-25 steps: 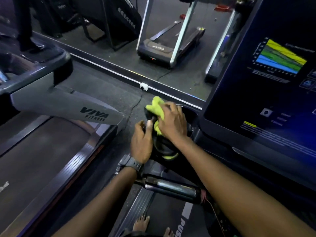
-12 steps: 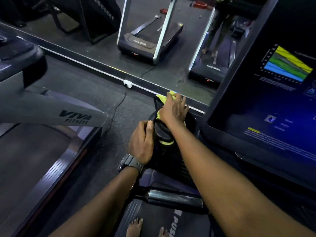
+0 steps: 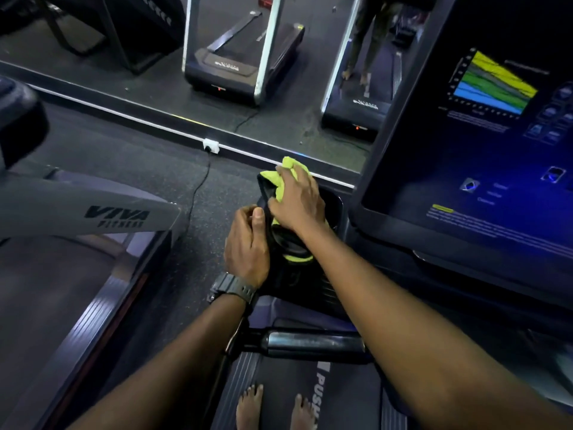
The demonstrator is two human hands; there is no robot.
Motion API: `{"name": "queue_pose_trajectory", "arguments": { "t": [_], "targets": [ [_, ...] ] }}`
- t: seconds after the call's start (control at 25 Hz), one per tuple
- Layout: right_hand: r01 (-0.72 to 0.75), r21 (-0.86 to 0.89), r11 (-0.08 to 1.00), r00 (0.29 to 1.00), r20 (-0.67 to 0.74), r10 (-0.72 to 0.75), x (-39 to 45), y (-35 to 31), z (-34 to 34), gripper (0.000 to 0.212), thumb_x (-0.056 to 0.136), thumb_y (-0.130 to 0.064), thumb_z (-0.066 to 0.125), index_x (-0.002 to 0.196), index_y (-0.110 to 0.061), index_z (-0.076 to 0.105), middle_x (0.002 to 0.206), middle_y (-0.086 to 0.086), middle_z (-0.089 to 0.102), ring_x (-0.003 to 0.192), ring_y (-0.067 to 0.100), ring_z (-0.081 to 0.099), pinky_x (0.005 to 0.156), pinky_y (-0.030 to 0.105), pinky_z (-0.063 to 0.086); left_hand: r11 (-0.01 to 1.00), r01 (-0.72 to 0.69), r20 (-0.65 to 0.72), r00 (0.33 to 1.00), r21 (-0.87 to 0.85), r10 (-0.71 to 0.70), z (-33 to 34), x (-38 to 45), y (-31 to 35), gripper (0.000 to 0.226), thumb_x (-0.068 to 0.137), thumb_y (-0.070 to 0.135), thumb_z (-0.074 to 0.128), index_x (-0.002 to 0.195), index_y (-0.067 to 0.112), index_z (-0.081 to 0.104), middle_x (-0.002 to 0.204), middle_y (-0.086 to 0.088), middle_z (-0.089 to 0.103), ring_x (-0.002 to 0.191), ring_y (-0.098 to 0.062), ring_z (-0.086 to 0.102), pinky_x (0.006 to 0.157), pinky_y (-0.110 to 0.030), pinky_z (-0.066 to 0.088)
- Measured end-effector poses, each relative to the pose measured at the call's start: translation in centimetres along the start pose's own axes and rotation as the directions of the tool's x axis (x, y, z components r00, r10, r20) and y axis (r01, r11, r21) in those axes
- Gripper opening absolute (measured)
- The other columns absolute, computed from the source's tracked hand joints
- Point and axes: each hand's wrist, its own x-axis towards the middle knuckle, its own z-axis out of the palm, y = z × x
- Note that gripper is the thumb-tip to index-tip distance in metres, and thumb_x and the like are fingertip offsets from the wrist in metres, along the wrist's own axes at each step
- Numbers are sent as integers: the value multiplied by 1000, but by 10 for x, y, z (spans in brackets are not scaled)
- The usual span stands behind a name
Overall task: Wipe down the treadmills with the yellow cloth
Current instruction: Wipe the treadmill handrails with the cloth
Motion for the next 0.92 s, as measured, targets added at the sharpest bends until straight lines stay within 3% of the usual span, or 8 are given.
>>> {"name": "queue_pose_trajectory", "arguments": {
  "t": [0.2, 0.36, 0.48, 0.6, 0.68, 0.8, 0.84, 0.92],
  "targets": [
    [270, -185, 945, 959, 144, -245, -94, 9, -16, 69, 82, -25, 70, 143, -21, 38, 147, 3, 38, 121, 31, 49, 92, 45, 49, 984, -154, 93, 985, 91, 146, 3, -2, -3, 57, 90, 61, 28, 117, 18, 53, 112, -4, 59, 101, -22, 57, 86, -37, 43],
    [181, -499, 847, 977, 194, -94, -93, 29, -52, 43, 82, -24, 68, 123, -22, 55, 115, 5, 63, 105, 30, 63, 74, 38, 48, 922, -351, 307, 907, 164, 290, 17, 8, 5, 49, 92, 55, 31, 92, 13, 57, 89, -4, 57, 86, -21, 54, 77, -36, 42],
    [173, -482, 859, 979, 179, -97, -93, 14, -50, 36, 80, -24, 65, 116, -24, 61, 112, 6, 67, 104, 31, 65, 78, 37, 50, 966, -255, 133, 959, 32, 249, 20, 18, 3, 49, 94, 52, 28, 84, 11, 52, 83, -5, 51, 83, -25, 50, 75, -38, 39],
    [173, -242, 955, 974, 186, -130, -96, 2, -37, 47, 74, -18, 66, 120, -27, 60, 115, 4, 66, 106, 33, 61, 82, 39, 51, 972, -205, 72, 974, -115, 214, 17, 19, -2, 57, 96, 51, 24, 97, 5, 59, 89, -2, 51, 89, -24, 51, 82, -37, 41],
    [183, -331, 926, 975, 185, -127, -97, 12, -44, 43, 77, -20, 66, 119, -23, 60, 115, 4, 64, 107, 32, 60, 79, 38, 50, 961, -235, 108, 962, -144, 251, 18, 17, -2, 57, 97, 50, 24, 105, 8, 61, 96, -1, 56, 94, -19, 54, 85, -32, 42],
    [206, -605, 769, 977, 175, -123, -100, 14, -51, 27, 83, -26, 63, 109, -19, 65, 107, 6, 67, 100, 31, 64, 70, 34, 42, 957, -251, 189, 942, -147, 277, 20, 17, -3, 57, 97, 50, 24, 111, 10, 61, 106, -2, 62, 101, -12, 55, 90, -26, 42],
    [214, -610, 763, 976, 172, -136, -101, 7, -49, 25, 84, -26, 62, 108, -18, 65, 107, 6, 68, 100, 31, 64, 70, 34, 43, 952, -261, 189, 939, -159, 288, 20, 17, -4, 58, 96, 51, 24, 112, 10, 61, 107, 0, 61, 102, -12, 56, 91, -26, 42],
    [229, -479, 847, 970, 180, -160, -100, -7, -39, 35, 83, -27, 64, 115, -15, 60, 113, 9, 64, 104, 33, 61, 76, 38, 49, 953, -228, 173, 949, -201, 263, 20, 19, -5, 60, 95, 53, 24, 115, 10, 61, 109, 3, 61, 102, -13, 57, 90, -27, 44]
  ]
}}
